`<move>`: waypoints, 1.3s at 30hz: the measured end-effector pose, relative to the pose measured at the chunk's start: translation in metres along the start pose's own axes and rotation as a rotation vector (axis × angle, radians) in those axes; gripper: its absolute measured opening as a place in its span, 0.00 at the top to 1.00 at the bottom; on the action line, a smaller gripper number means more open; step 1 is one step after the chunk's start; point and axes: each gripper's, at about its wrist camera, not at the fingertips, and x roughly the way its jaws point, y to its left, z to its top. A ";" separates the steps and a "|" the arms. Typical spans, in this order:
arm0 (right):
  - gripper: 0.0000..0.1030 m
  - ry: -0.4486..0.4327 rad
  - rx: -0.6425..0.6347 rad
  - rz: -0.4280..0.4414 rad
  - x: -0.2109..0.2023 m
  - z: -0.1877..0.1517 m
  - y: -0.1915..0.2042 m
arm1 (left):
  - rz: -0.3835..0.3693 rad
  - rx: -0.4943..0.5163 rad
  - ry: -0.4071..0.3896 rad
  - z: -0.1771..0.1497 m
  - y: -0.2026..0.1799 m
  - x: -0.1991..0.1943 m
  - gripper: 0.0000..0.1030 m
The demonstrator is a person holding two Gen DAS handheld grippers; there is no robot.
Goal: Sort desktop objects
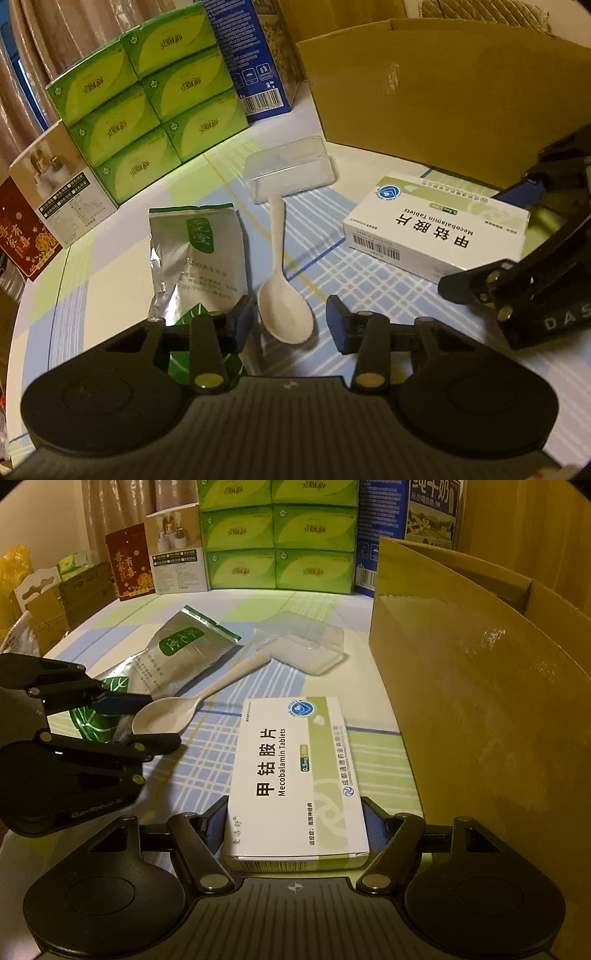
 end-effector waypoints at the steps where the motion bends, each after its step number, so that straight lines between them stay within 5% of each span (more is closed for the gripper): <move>1: 0.32 -0.001 0.002 -0.001 0.000 0.000 0.000 | 0.004 0.007 0.001 -0.001 0.000 -0.001 0.66; 3: 0.32 -0.001 0.007 -0.003 0.000 0.000 0.000 | 0.005 0.007 0.006 -0.002 0.000 -0.002 0.73; 10: 0.33 0.012 0.029 0.011 -0.008 -0.004 0.002 | -0.013 -0.052 0.043 0.000 0.006 -0.005 0.77; 18: 0.33 0.036 0.051 0.040 -0.043 -0.033 0.010 | -0.069 -0.289 0.105 -0.026 0.007 -0.045 0.82; 20: 0.33 0.044 0.070 0.044 -0.054 -0.041 0.009 | -0.086 -0.353 0.122 -0.035 0.003 -0.059 0.94; 26: 0.33 0.058 0.119 0.037 -0.079 -0.060 0.005 | -0.116 -0.467 0.129 -0.058 -0.014 -0.101 0.94; 28: 0.33 0.059 0.121 0.034 -0.084 -0.064 0.005 | -0.104 -0.477 0.124 -0.062 -0.017 -0.110 0.91; 31: 0.33 0.055 0.119 0.027 -0.088 -0.069 0.005 | -0.073 -0.451 0.112 -0.065 -0.019 -0.121 0.70; 35: 0.33 0.049 0.118 0.024 -0.087 -0.069 0.005 | -0.023 -0.339 0.066 -0.060 -0.021 -0.125 0.55; 39: 0.33 0.046 0.103 0.025 -0.085 -0.068 0.006 | -0.033 -0.283 0.033 -0.056 -0.015 -0.116 0.48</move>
